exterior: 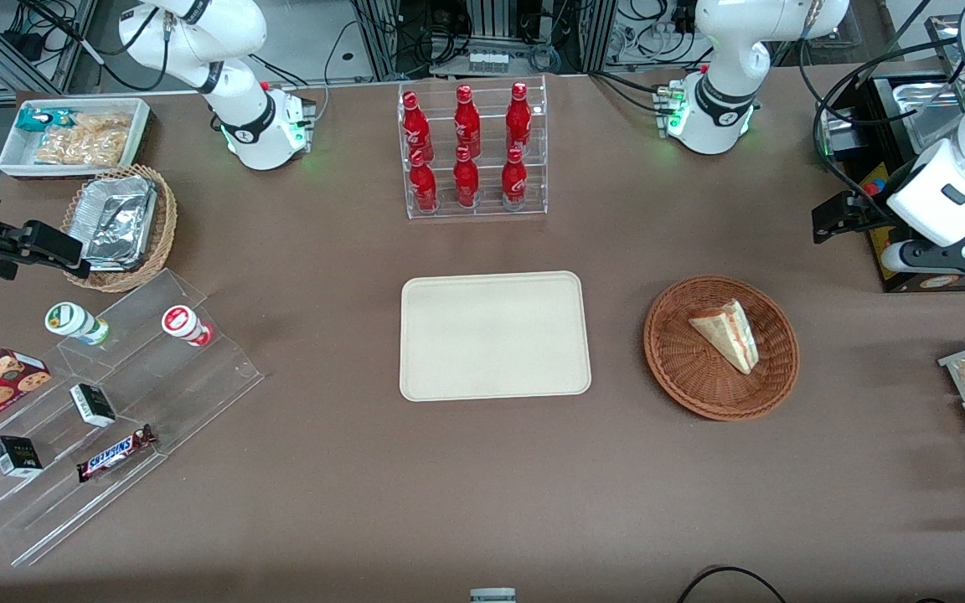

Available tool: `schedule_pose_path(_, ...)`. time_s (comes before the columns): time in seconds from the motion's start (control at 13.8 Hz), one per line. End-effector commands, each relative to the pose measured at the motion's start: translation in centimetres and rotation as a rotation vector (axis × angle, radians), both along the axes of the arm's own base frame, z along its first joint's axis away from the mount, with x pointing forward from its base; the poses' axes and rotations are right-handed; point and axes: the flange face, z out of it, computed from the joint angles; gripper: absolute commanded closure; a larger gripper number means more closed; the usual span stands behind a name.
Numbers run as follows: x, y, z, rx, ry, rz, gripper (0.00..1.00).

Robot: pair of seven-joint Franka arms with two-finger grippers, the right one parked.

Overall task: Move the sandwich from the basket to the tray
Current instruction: 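Move the left gripper over the wrapped sandwich in the wicker basket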

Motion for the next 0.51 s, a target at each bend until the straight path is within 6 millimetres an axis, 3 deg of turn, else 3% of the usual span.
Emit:
schedule_pose_path(0.0, -0.1, -0.1, 0.1, -0.001, -0.01, -0.016, 0.0)
schedule_pose_path(0.14, -0.1, -0.6, -1.8, -0.007, 0.03, -0.021, 0.0)
schedule_pose_path(0.43, -0.2, -1.9, -10.6, 0.003, 0.054, -0.049, 0.0)
